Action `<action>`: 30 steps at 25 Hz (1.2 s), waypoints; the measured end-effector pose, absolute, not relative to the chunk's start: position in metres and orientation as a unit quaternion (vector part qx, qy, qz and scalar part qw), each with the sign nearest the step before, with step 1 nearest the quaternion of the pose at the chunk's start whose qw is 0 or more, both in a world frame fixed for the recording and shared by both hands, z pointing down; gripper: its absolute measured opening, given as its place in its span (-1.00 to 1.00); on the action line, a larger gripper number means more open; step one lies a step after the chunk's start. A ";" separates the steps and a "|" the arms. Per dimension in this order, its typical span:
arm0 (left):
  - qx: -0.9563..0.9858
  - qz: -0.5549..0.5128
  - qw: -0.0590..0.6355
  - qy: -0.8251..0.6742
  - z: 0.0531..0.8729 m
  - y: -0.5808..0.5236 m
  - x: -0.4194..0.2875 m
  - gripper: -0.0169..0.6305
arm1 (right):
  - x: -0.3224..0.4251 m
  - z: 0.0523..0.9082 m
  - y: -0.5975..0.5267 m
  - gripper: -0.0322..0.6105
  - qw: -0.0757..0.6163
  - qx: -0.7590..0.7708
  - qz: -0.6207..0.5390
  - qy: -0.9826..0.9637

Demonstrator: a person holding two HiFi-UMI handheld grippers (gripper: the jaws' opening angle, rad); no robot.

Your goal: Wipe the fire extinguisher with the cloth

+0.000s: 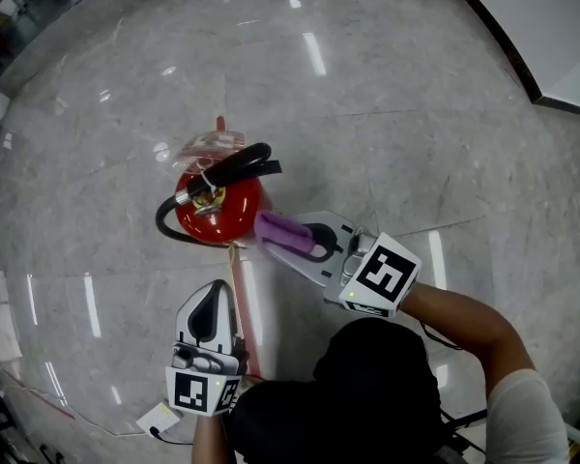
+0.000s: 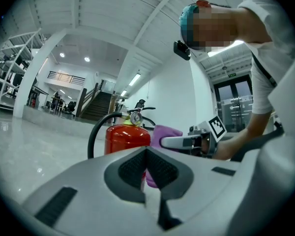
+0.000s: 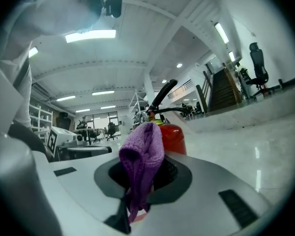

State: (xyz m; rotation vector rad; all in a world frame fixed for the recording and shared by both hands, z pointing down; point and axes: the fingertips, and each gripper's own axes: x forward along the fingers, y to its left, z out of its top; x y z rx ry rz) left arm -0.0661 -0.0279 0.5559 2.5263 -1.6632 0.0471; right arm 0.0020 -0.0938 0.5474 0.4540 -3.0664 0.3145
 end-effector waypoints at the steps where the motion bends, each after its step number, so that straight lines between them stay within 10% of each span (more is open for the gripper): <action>1: 0.833 0.021 0.057 -0.549 0.557 -0.028 -0.065 -0.93 | 0.010 0.547 -0.099 -0.72 0.001 0.156 0.109 -0.982; 19: 0.838 0.050 0.035 -0.542 0.531 -0.050 -0.119 -0.93 | 0.073 0.704 -0.124 -0.71 0.065 0.295 0.183 -0.936; 30: 0.984 0.074 0.006 -0.162 0.576 -0.053 -0.114 -0.93 | 0.065 0.662 -0.091 -0.71 0.088 0.546 0.159 -0.818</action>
